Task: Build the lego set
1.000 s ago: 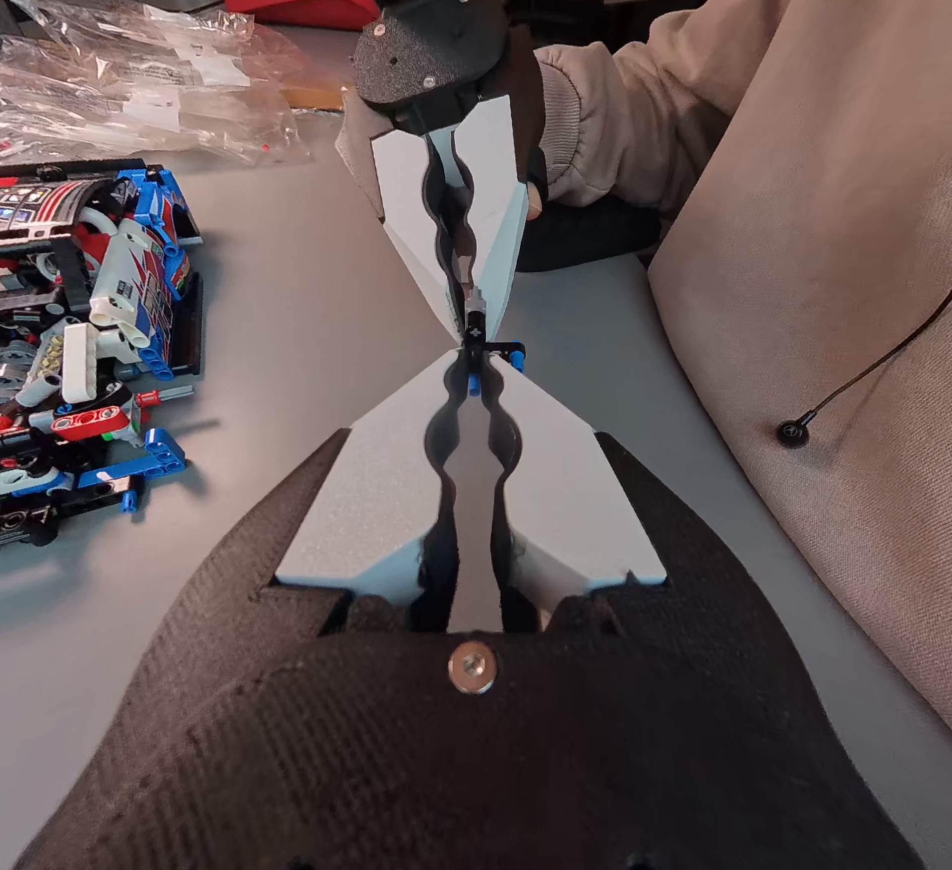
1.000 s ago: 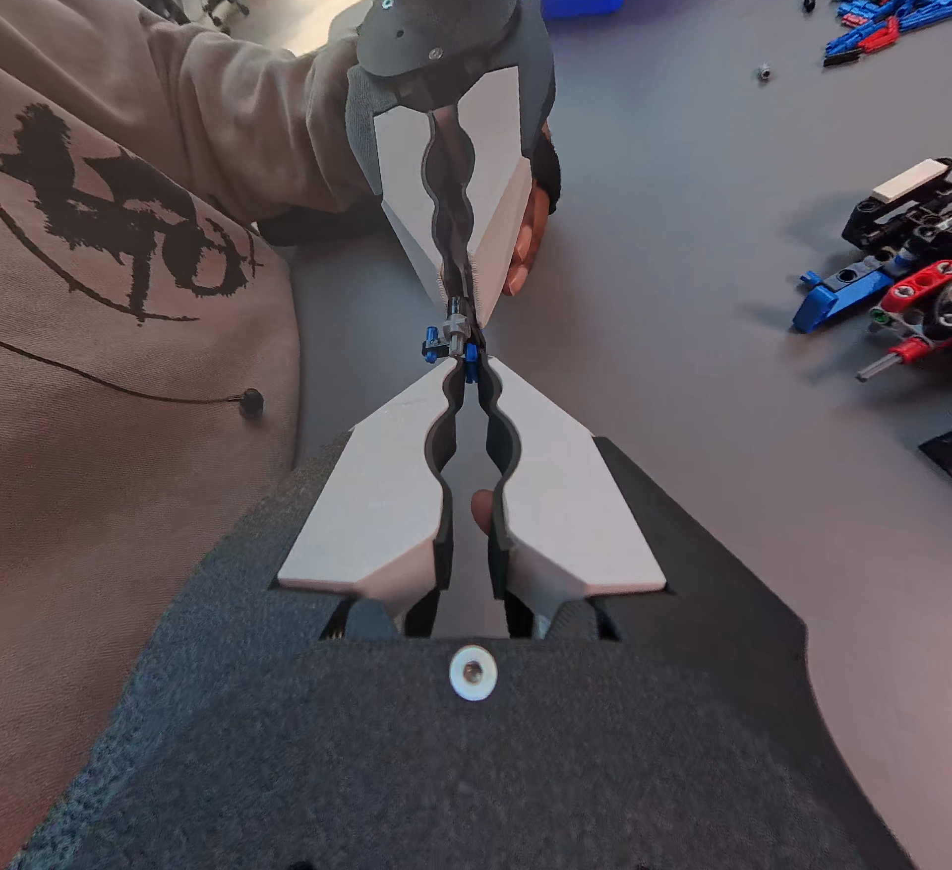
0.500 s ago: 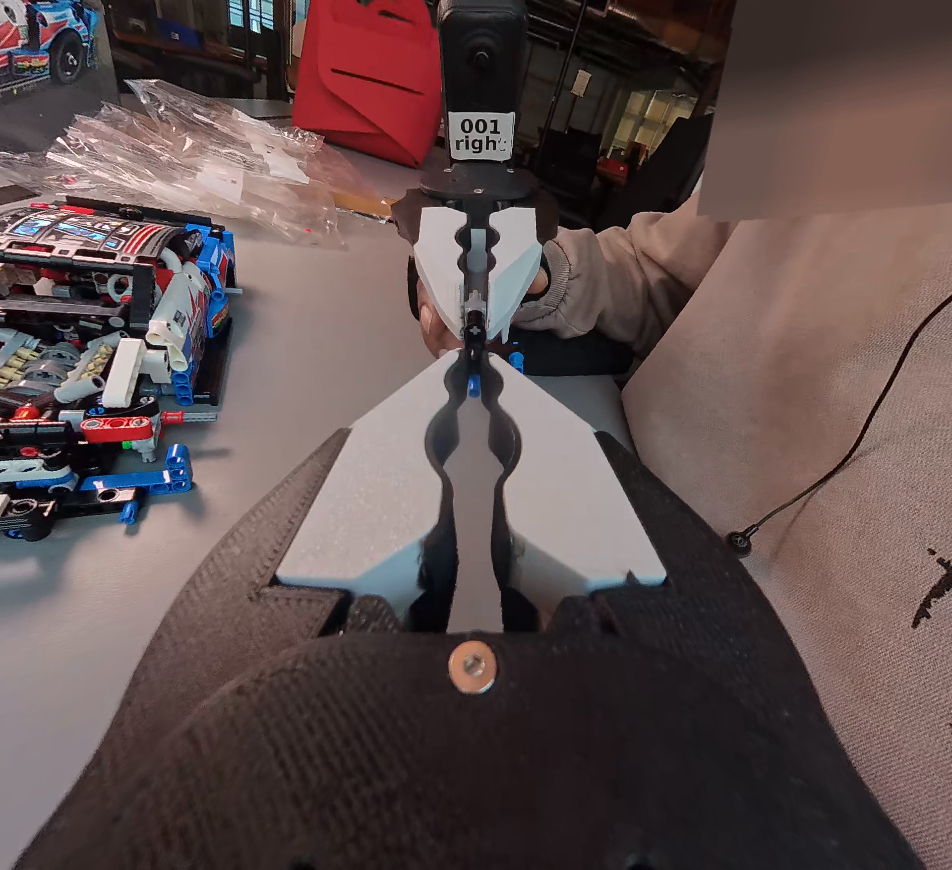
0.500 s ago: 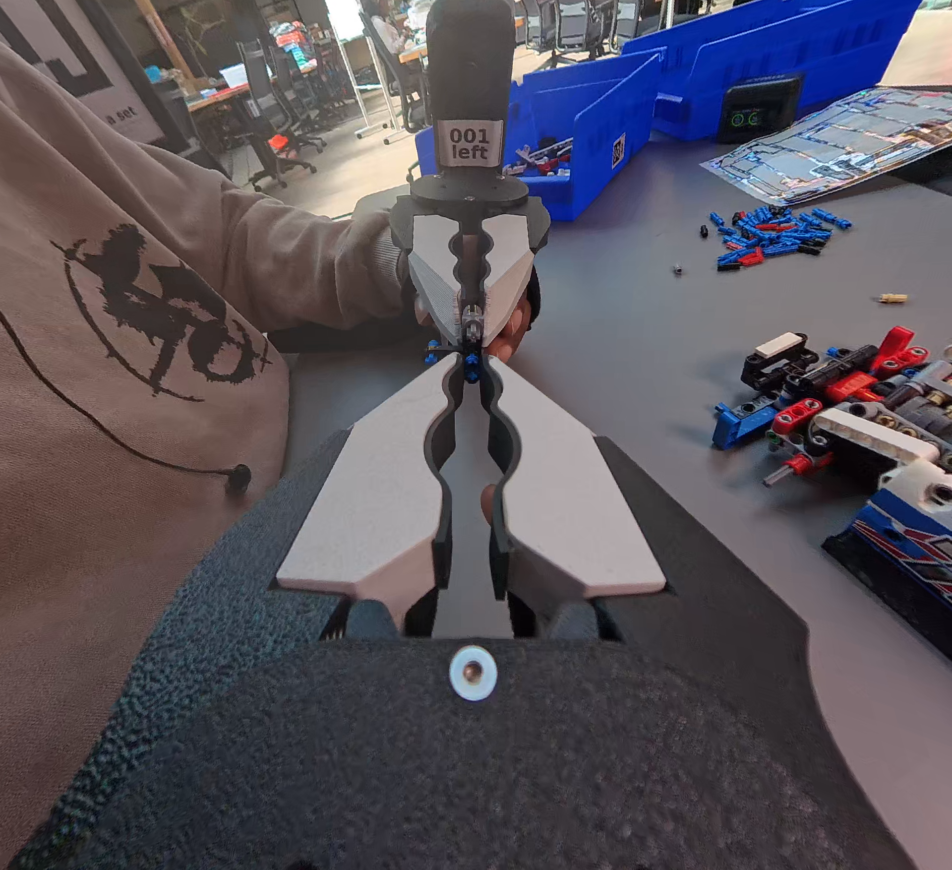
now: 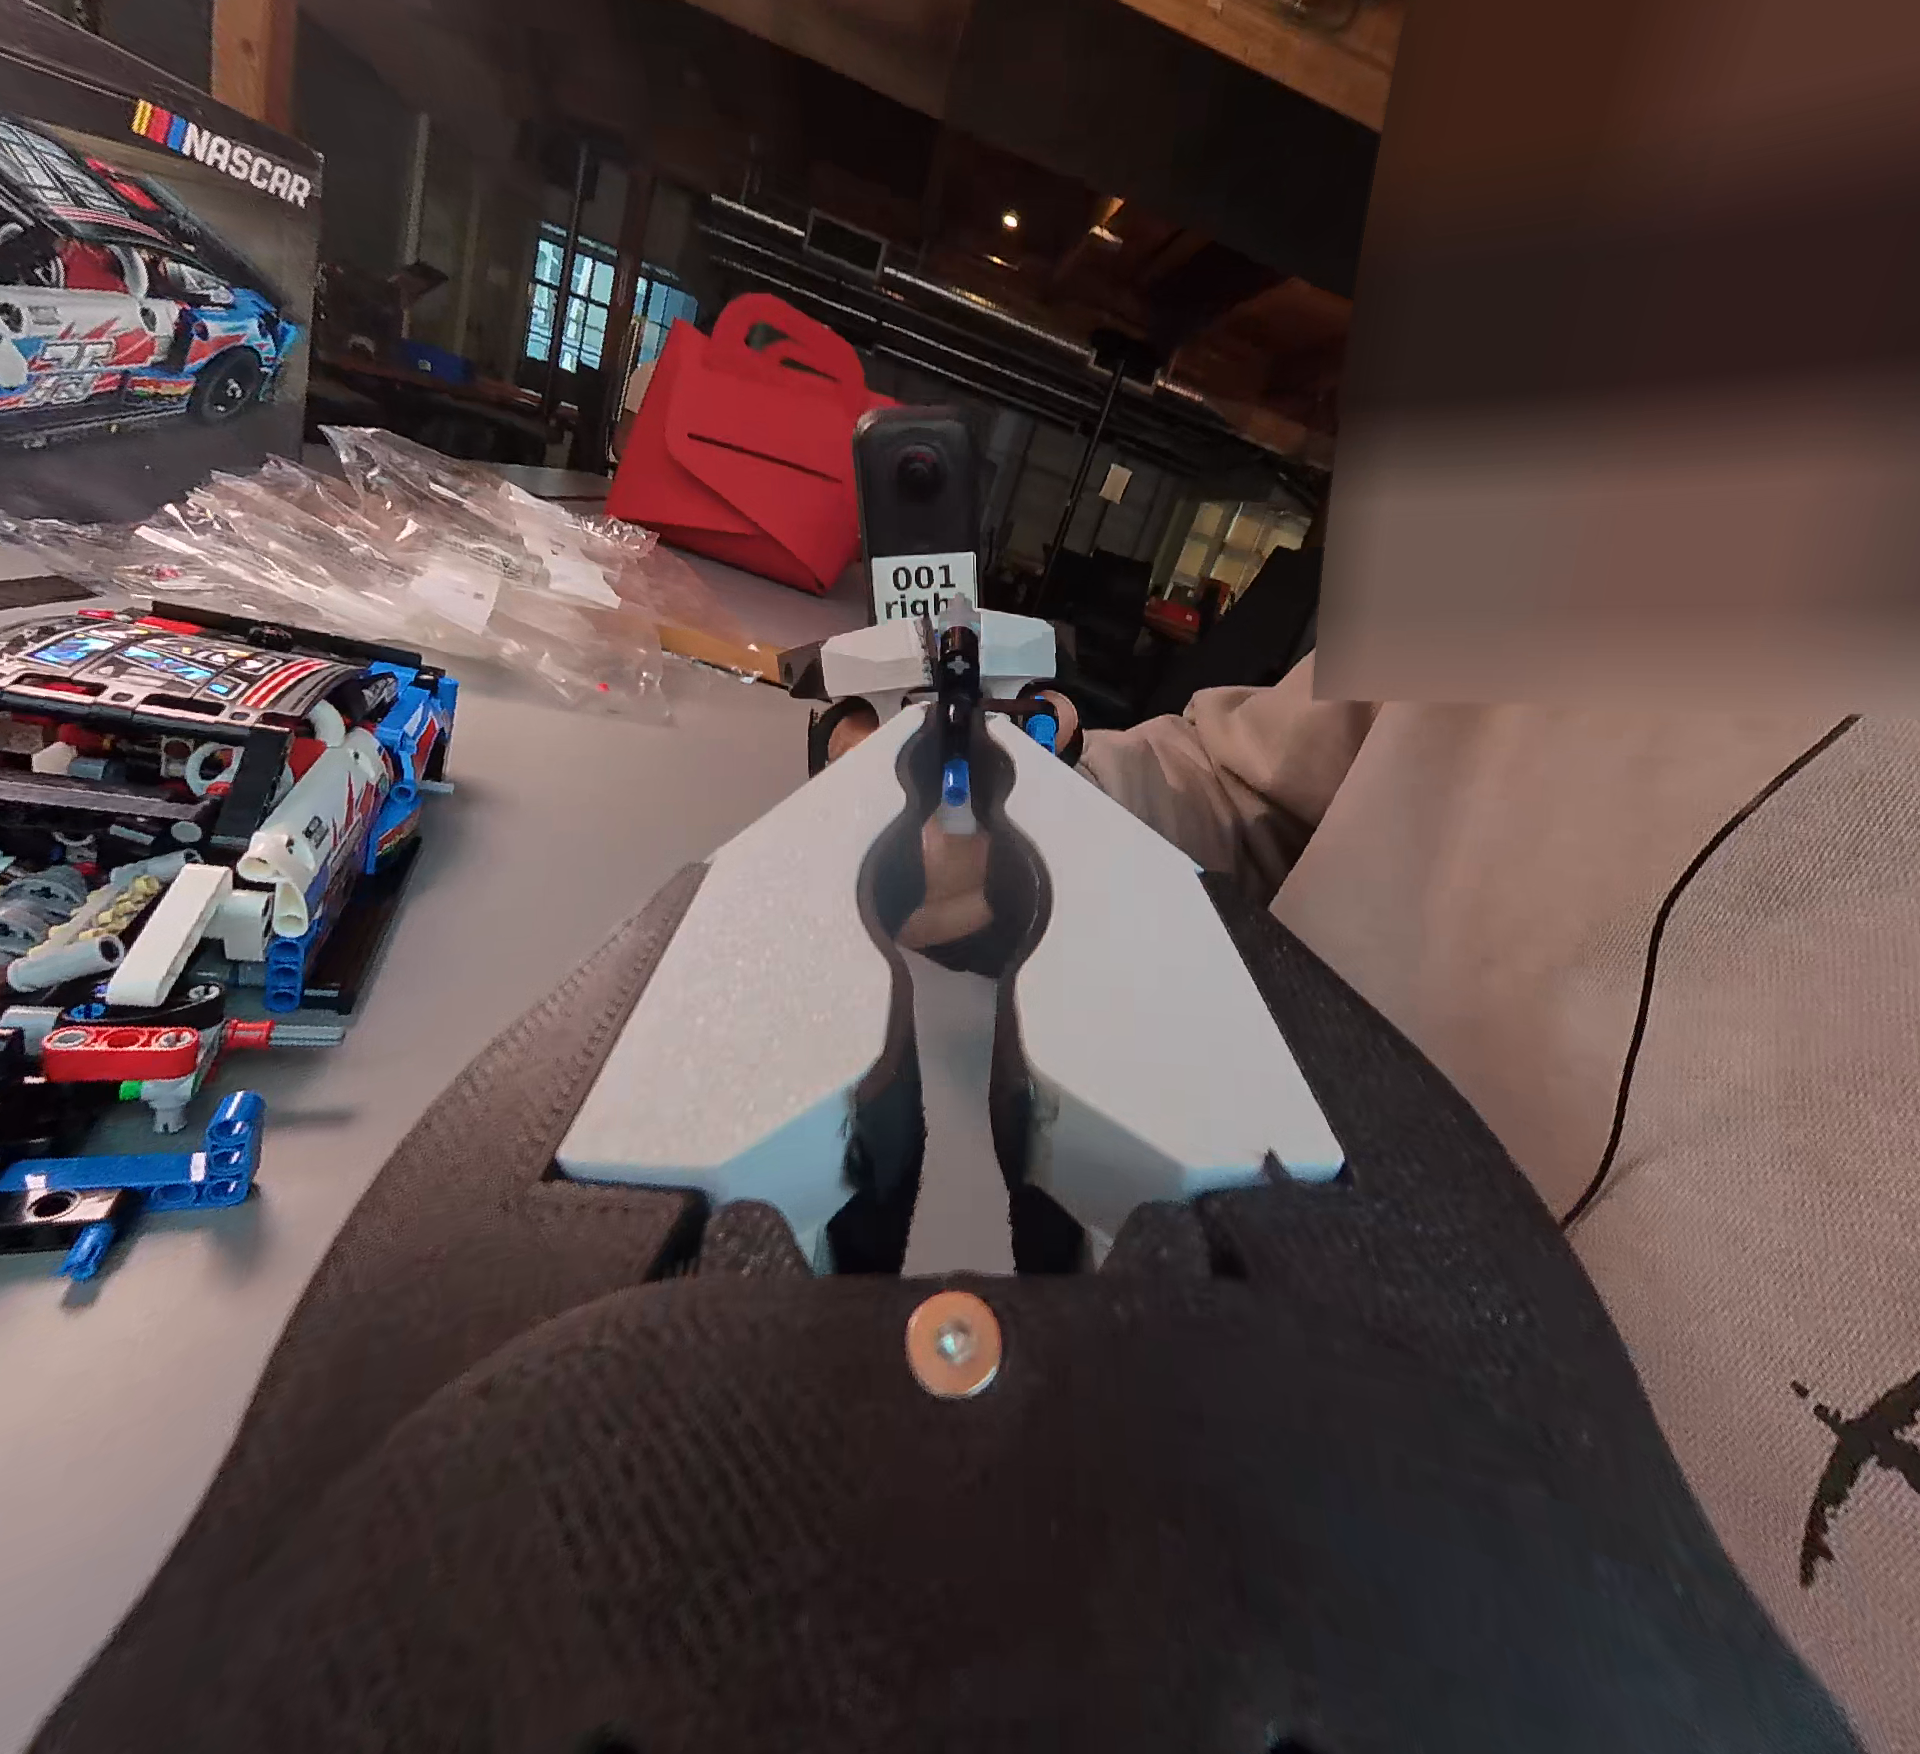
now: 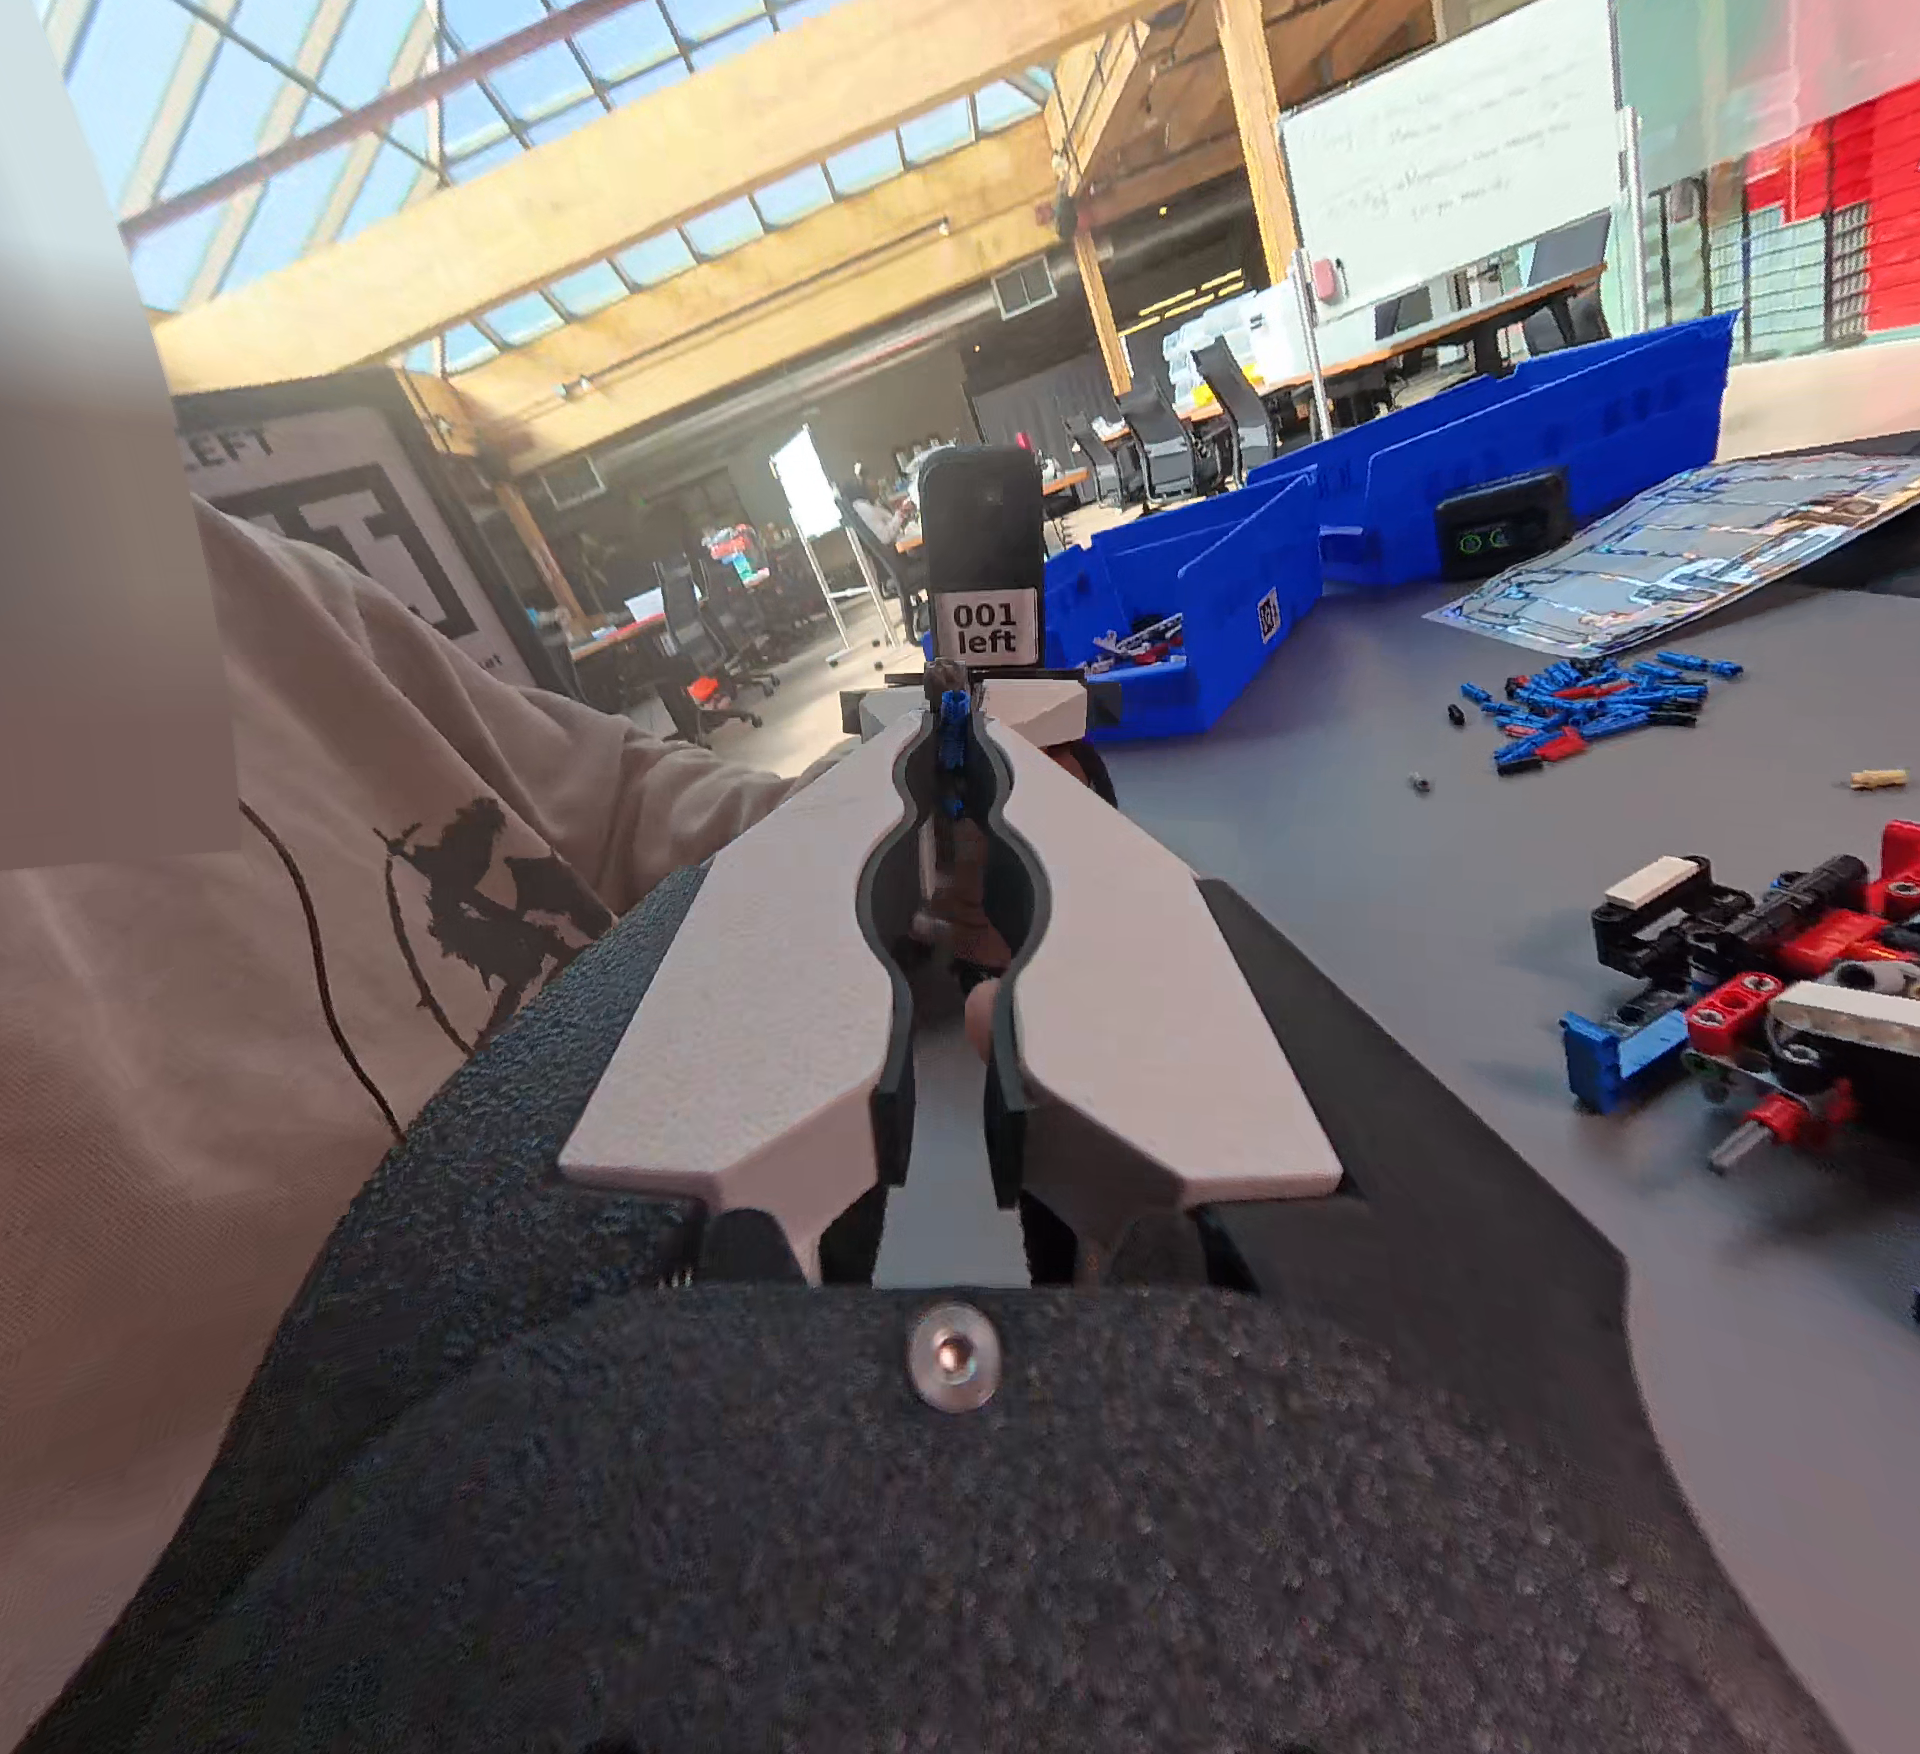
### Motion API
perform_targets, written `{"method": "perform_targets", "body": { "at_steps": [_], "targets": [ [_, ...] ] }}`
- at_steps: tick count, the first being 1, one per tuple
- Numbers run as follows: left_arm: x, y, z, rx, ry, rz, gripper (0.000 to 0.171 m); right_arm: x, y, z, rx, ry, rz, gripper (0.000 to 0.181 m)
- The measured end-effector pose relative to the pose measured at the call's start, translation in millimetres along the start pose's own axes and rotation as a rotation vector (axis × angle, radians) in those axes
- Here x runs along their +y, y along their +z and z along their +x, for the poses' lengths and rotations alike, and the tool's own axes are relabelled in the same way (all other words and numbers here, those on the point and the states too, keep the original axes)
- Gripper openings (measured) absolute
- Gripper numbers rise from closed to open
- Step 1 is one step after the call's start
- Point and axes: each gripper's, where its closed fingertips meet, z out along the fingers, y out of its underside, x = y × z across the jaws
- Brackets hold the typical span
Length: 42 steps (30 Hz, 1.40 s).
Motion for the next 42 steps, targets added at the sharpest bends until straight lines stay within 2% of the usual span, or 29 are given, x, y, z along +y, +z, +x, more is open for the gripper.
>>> {"method": "perform_targets", "body": {
  "at_steps": [9,17,23,24,26,35,42],
  "targets": [
    [-13.5,4.1,3.9,0.019,-0.094,0.12,0.002,-13.3,-1.7,-4.7,-0.031,0.017,0.121,0.002],
    [-16.0,3.6,6.0,0.03,-0.128,0.157,0.003,-14.5,-2.0,-7.4,-0.039,-0.018,0.135,0.002],
    [-26.9,2.0,7.0,0.042,-0.175,0.235,0.0,-8.1,2.4,-5.6,-0.016,-0.021,0.13,0.001],
    [-25.0,4.7,8.3,0.036,-0.149,0.211,0.0,-5.1,3.2,-3.7,-0.001,-0.016,0.12,0.002],
    [-26.8,6.0,10.3,0.035,-0.126,0.202,0.0,-17.1,-0.3,-2.0,-0.001,0.032,0.201,0.002],
    [-17.8,2.3,-5.3,-0.028,-0.168,0.157,0.0,-11.5,-0.4,6.3,0.022,0.023,0.155,0.001],
    [11.0,-2.6,-28.5,-0.167,-0.16,-0.057,0.0,-0.8,-4.7,22.2,0.083,0.031,0.073,0.002]
  ]
}}
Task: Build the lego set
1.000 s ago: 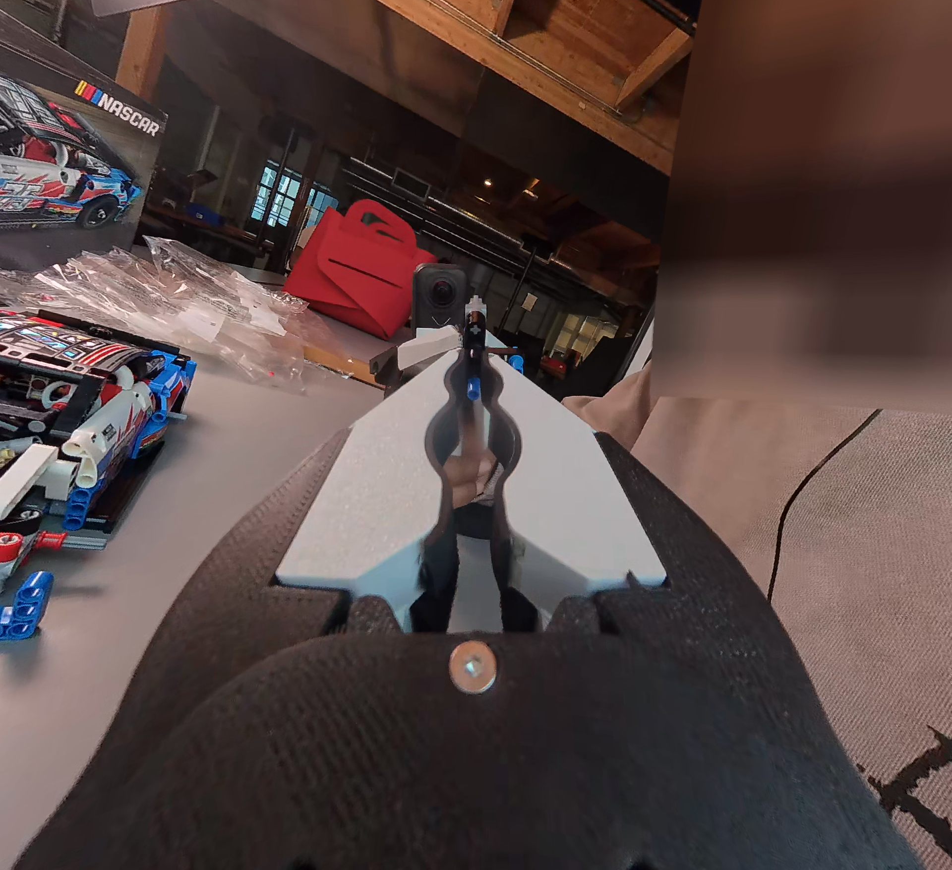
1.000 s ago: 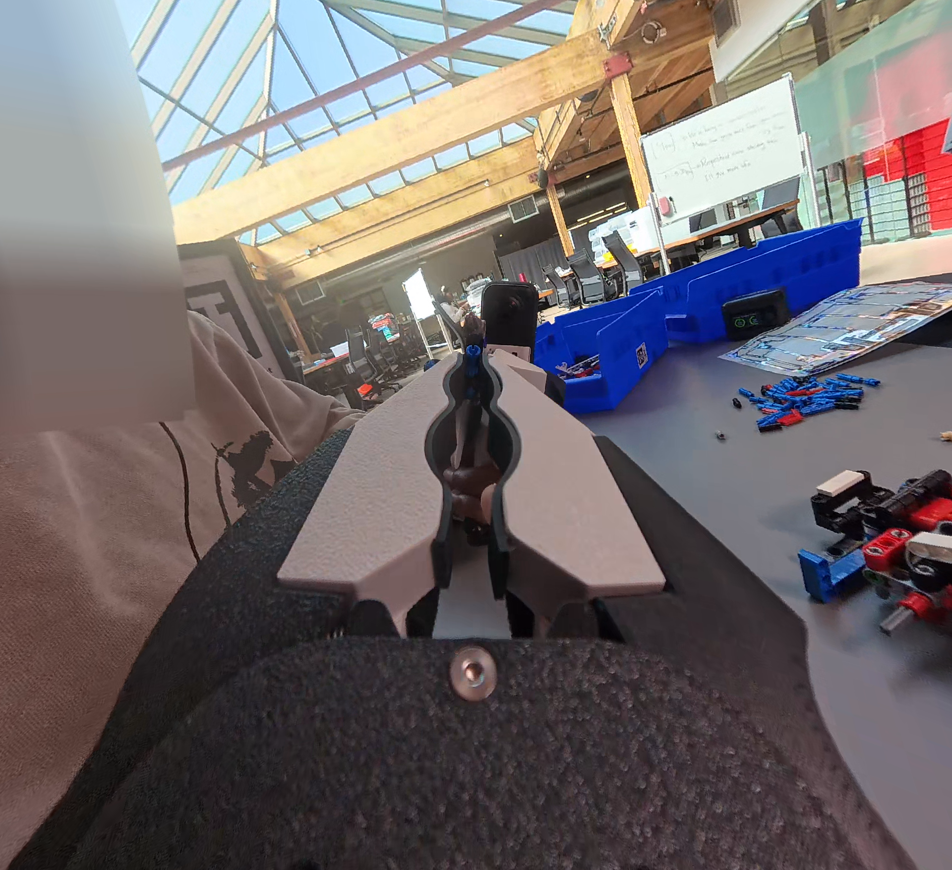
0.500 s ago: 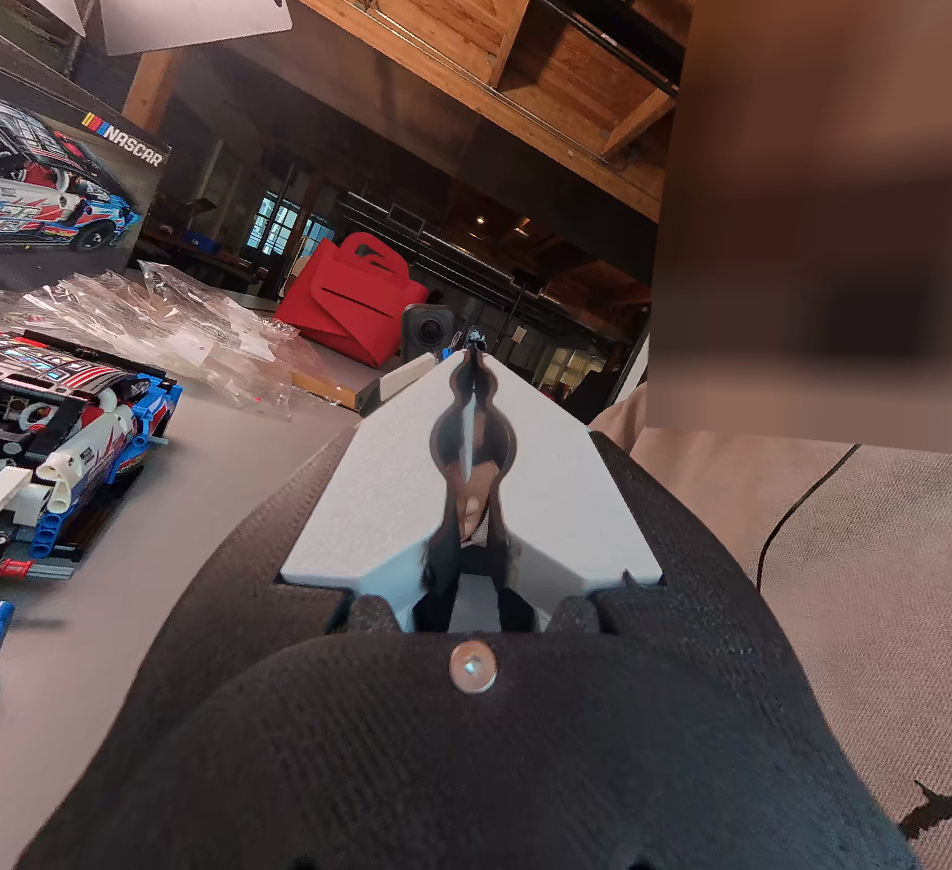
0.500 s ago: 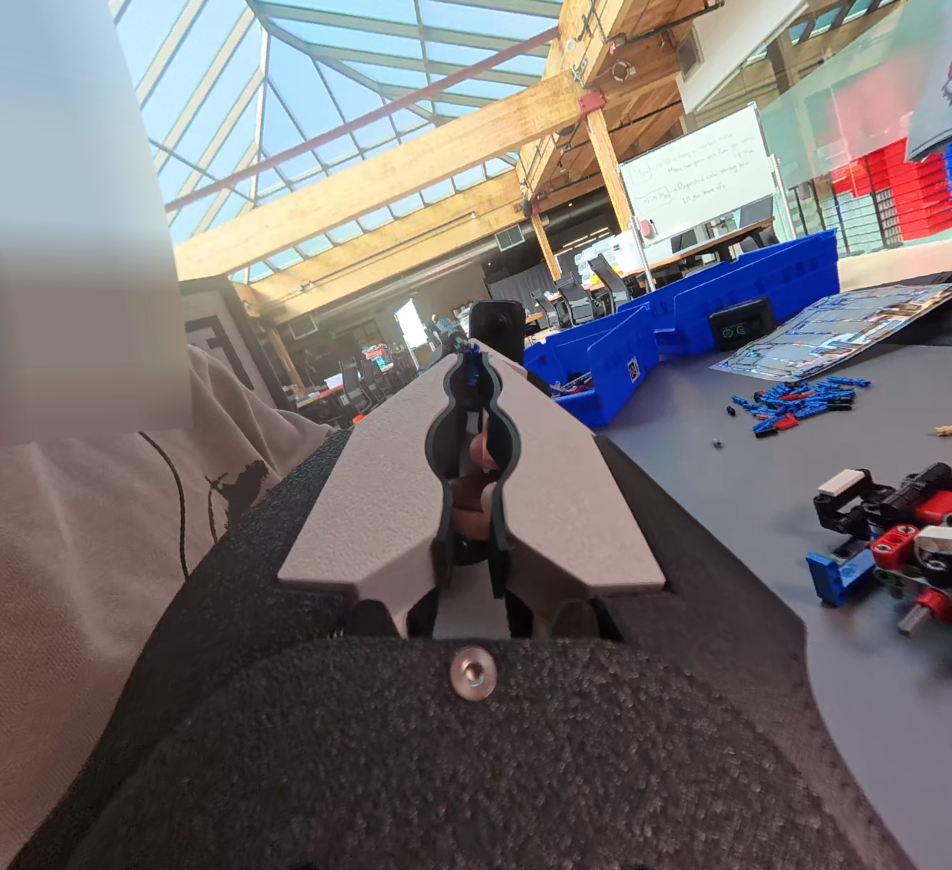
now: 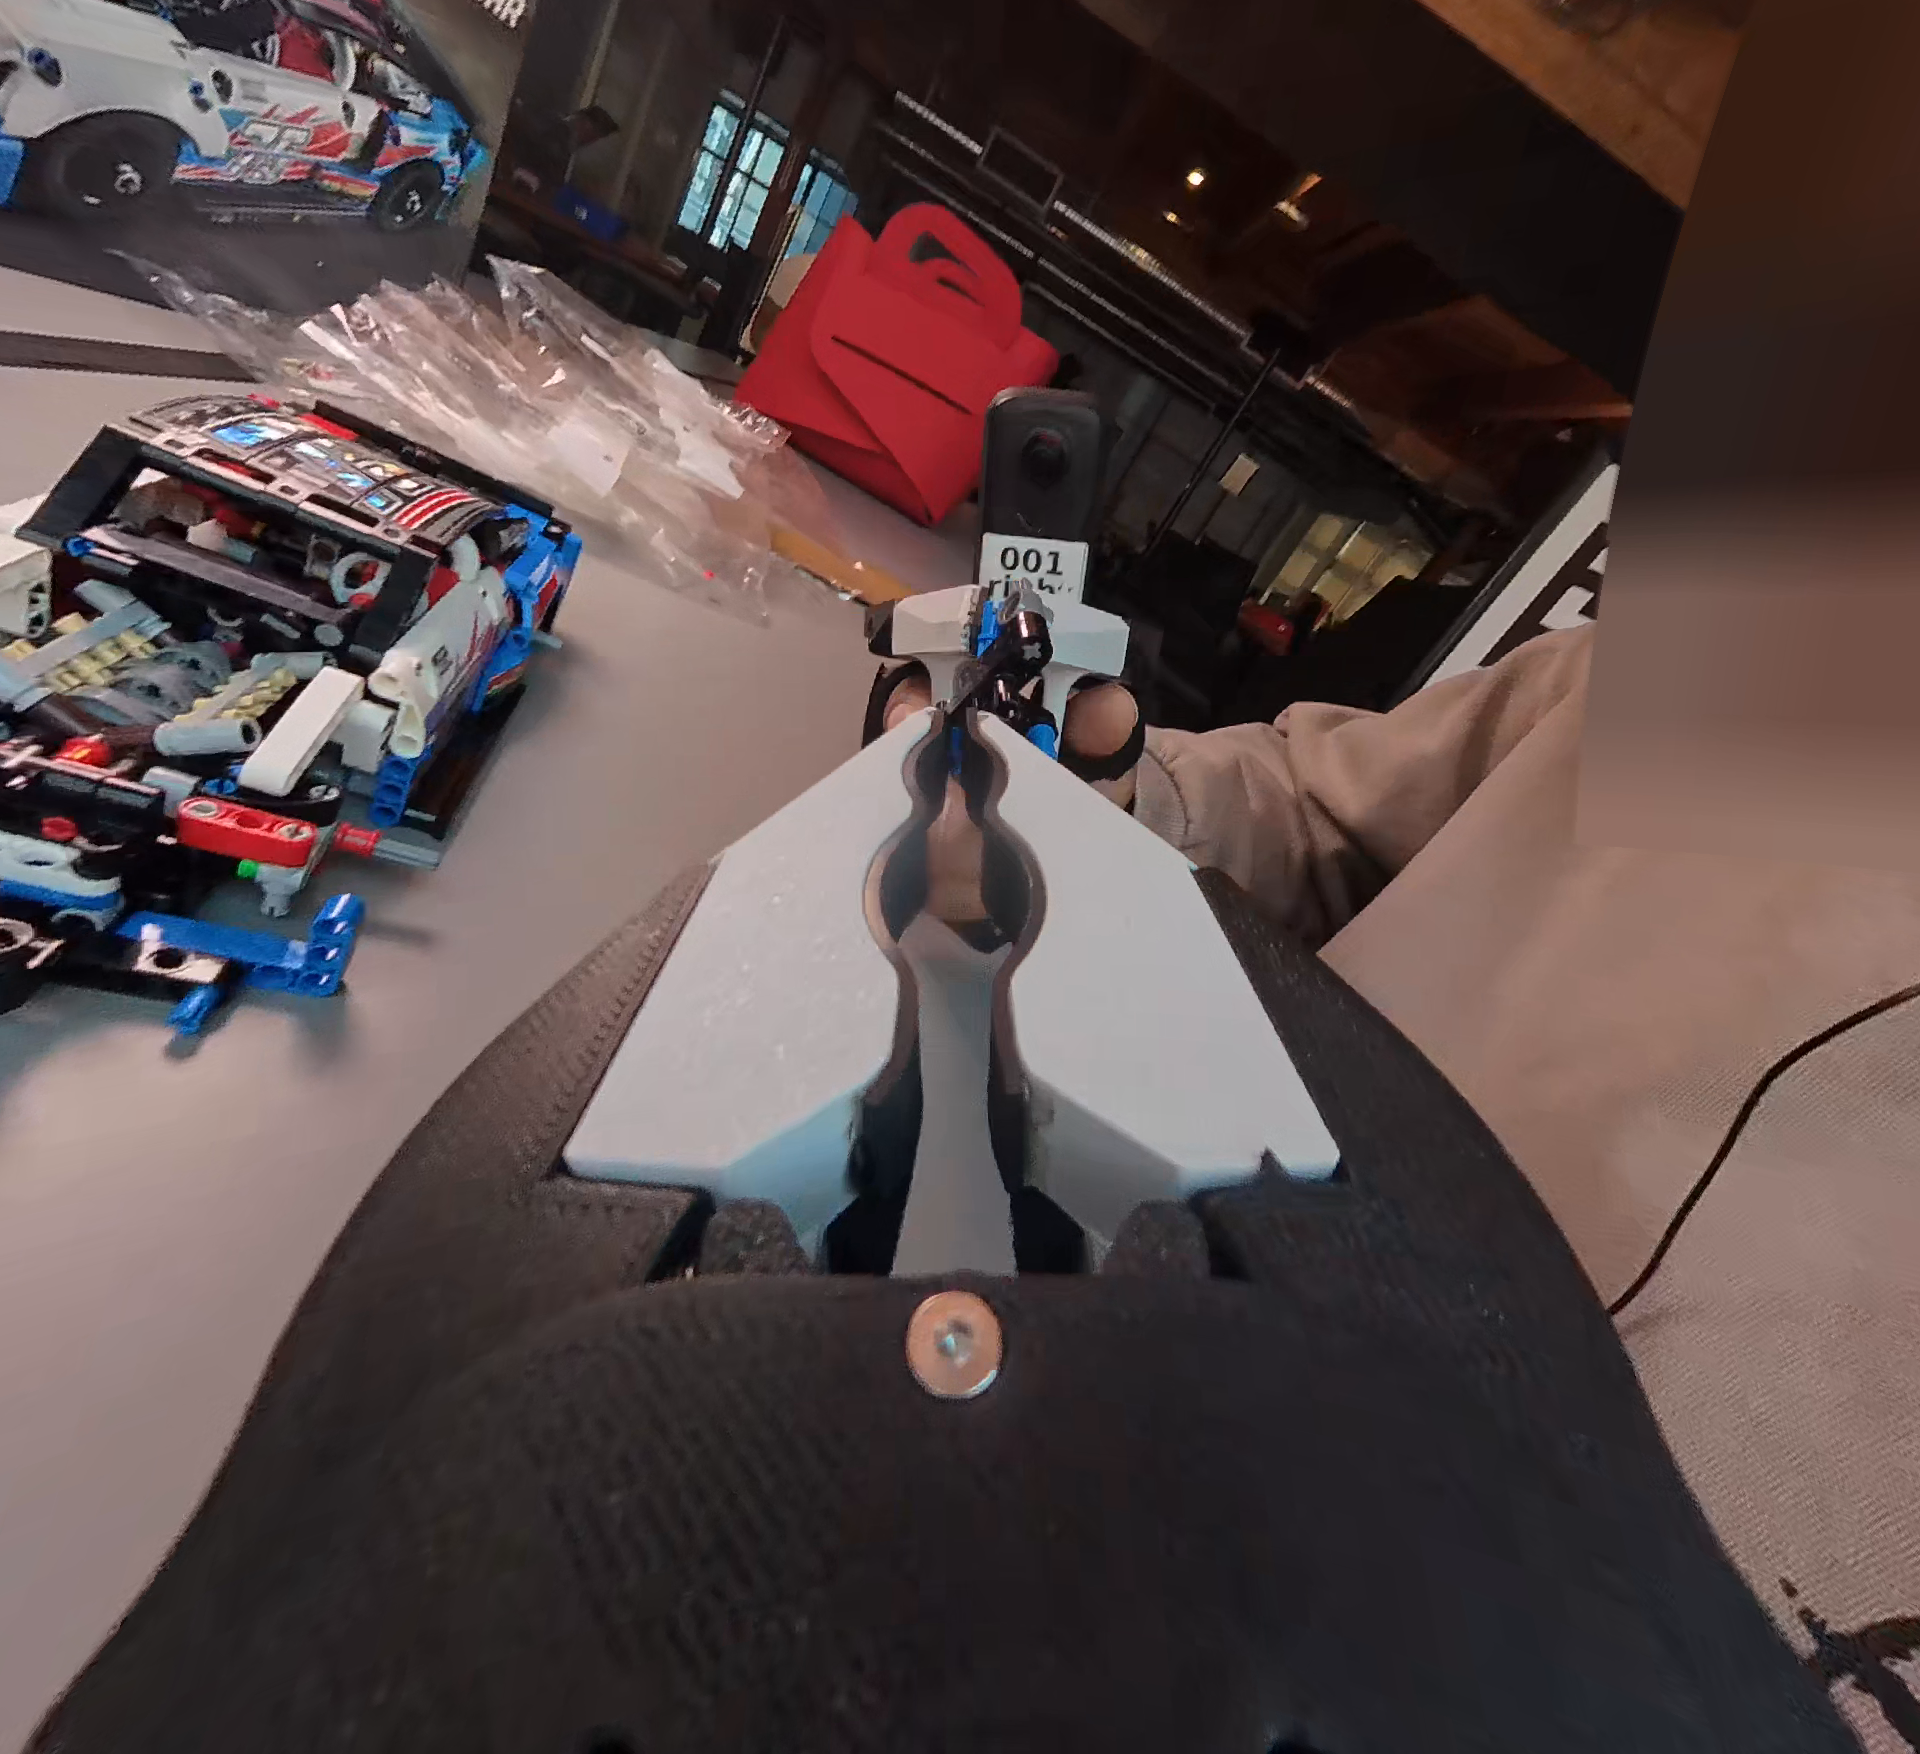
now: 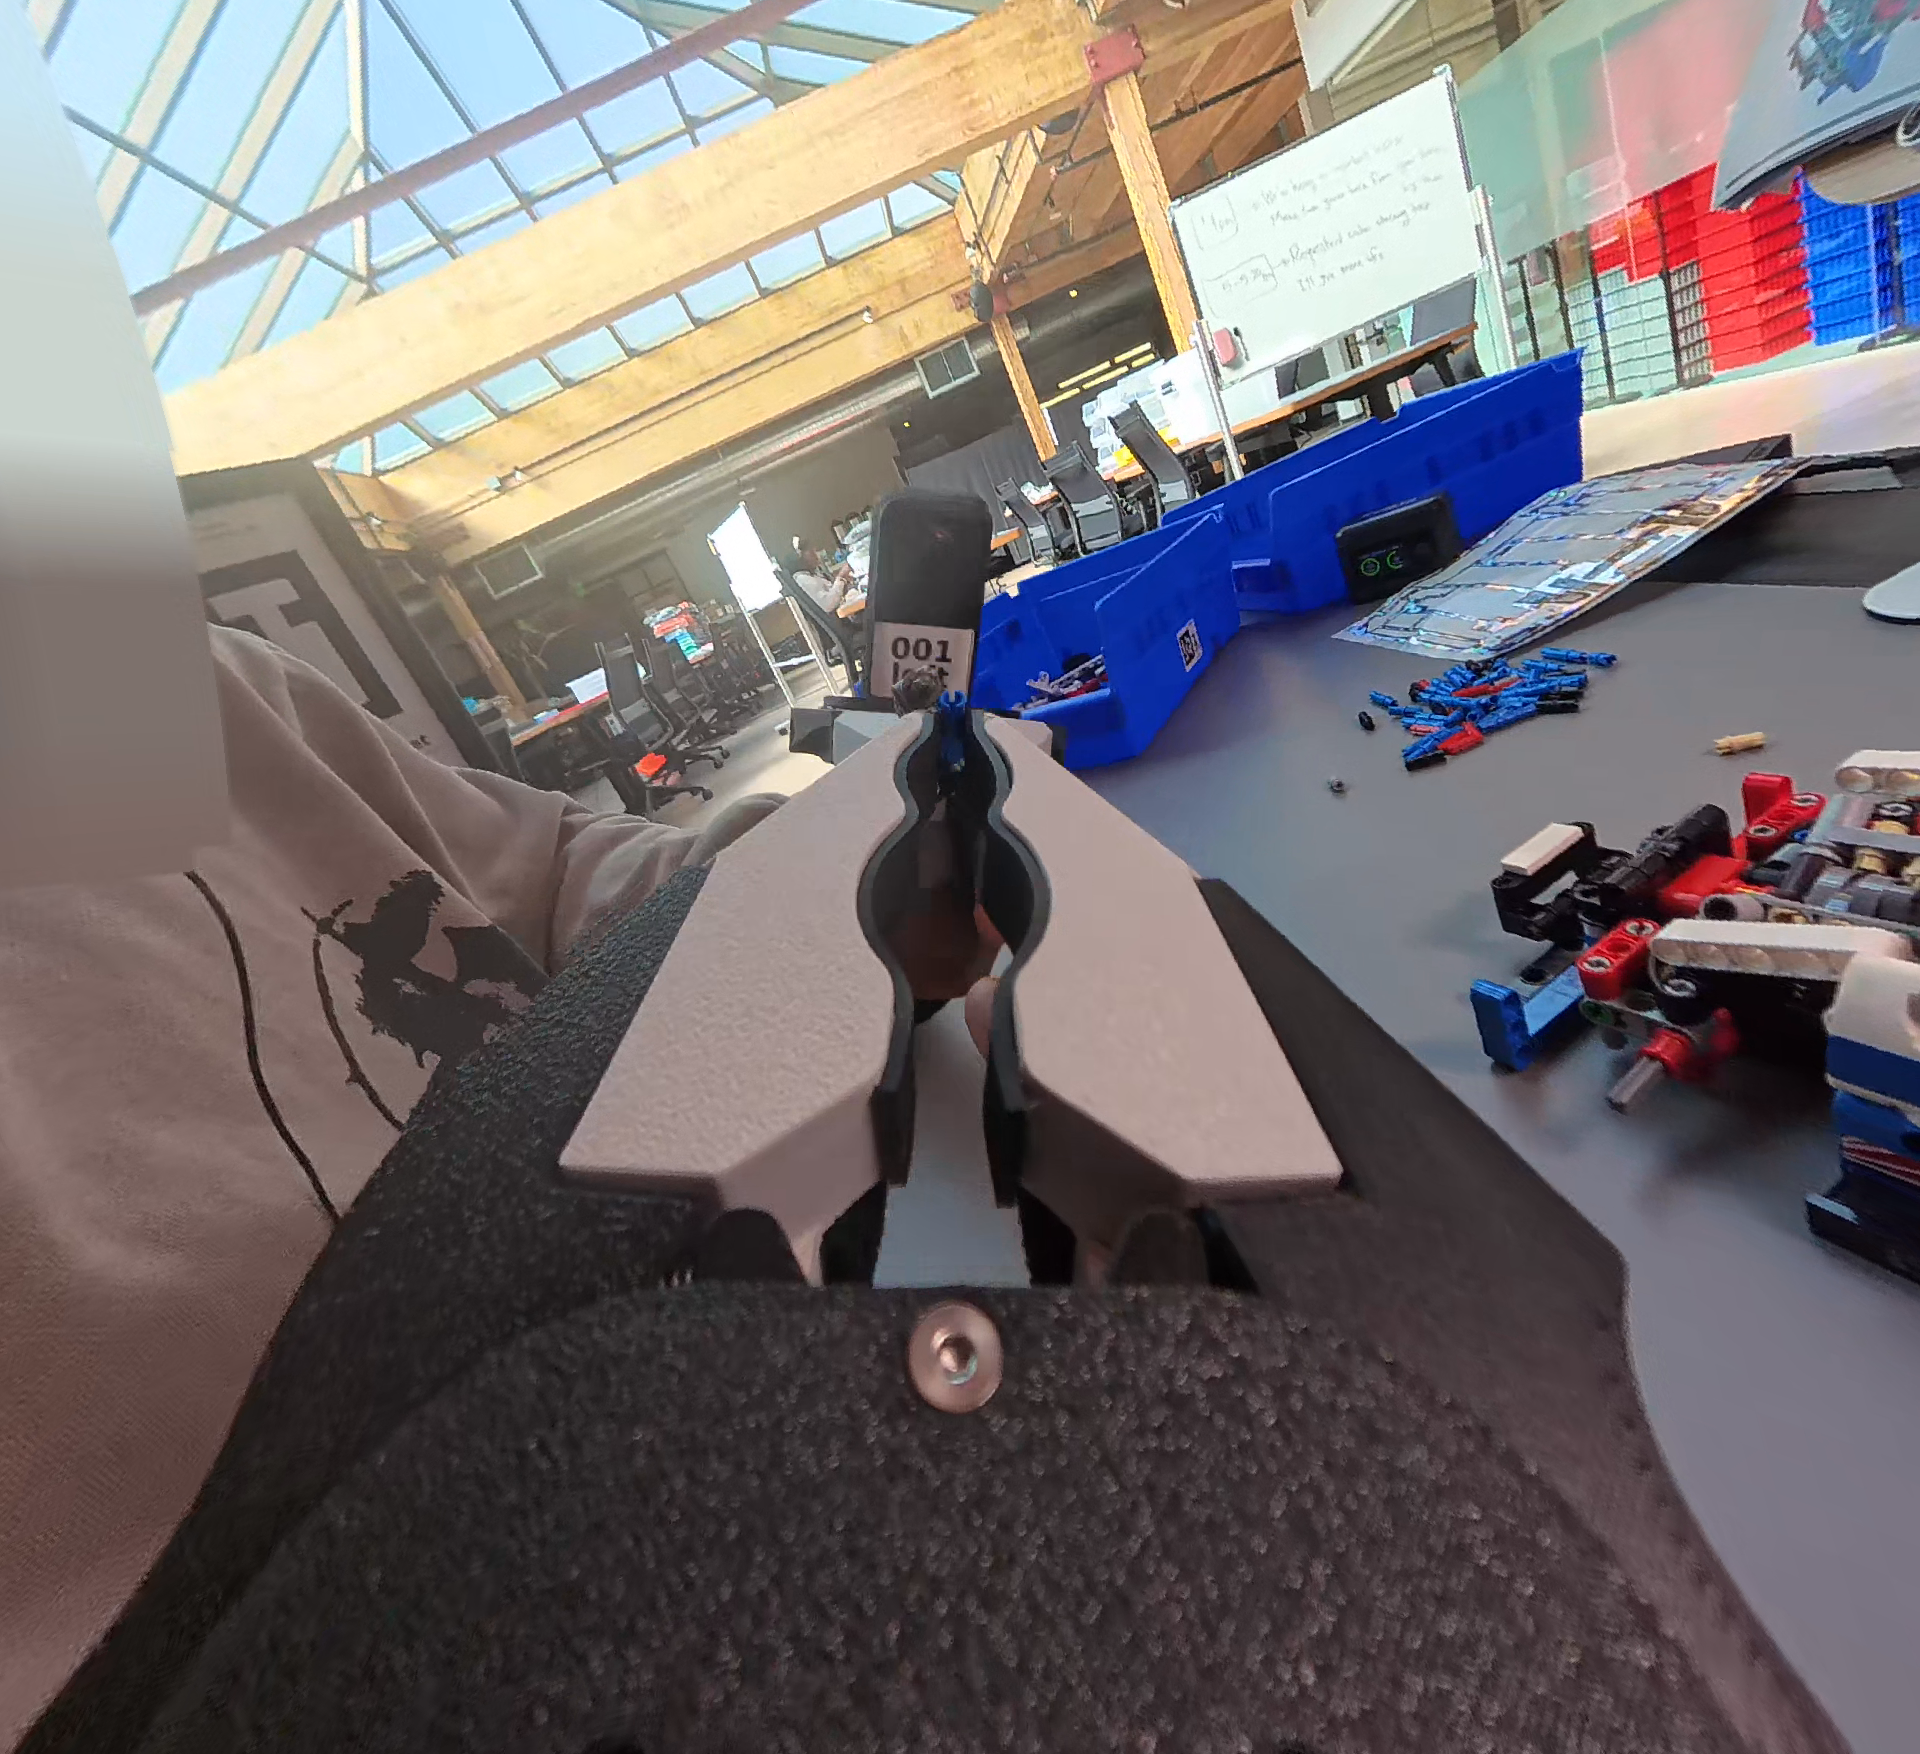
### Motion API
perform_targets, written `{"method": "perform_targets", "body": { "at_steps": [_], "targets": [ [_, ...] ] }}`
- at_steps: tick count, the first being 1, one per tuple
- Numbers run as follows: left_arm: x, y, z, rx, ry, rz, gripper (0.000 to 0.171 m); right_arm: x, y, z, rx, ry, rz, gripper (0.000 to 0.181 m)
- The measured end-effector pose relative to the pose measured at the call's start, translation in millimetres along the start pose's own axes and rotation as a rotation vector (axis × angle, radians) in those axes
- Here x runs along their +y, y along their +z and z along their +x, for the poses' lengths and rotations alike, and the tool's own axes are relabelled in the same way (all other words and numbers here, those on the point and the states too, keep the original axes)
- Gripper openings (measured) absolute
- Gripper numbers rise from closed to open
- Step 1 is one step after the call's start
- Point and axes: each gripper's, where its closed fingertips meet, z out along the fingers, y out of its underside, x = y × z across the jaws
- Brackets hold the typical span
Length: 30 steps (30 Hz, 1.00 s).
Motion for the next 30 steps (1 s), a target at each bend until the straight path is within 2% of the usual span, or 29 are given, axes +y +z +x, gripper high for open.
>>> {"method": "perform_targets", "body": {
  "at_steps": [7,14,18,23,27,30],
  "targets": [
    [24.2,-3.7,-17.1,-0.116,0.089,-0.193,0.011,25.8,0.4,21.8,0.101,0.01,-0.161,0.002],
    [47.4,-5.4,-34.7,-0.207,0.093,-0.32,0.0,47.7,-1.2,36.1,0.187,-0.011,-0.293,0.002],
    [54.6,-11.1,-49.0,-0.295,0.186,-0.39,0.0,46.8,-5.5,44.6,0.225,-0.024,-0.307,0.002],
    [46.6,-2.1,-33.0,-0.227,0.272,-0.329,0.021,28.2,-6.0,34.9,0.14,0.018,-0.21,0.002],
    [30.9,8.8,-17.1,-0.203,0.364,-0.231,0.021,19.2,-1.6,23.4,0.063,0.078,-0.123,0.002],
    [18.7,8.5,-16.7,-0.248,0.427,-0.188,0.012,21.1,2.8,17.1,0.024,0.098,-0.113,0.002]
  ]
}}
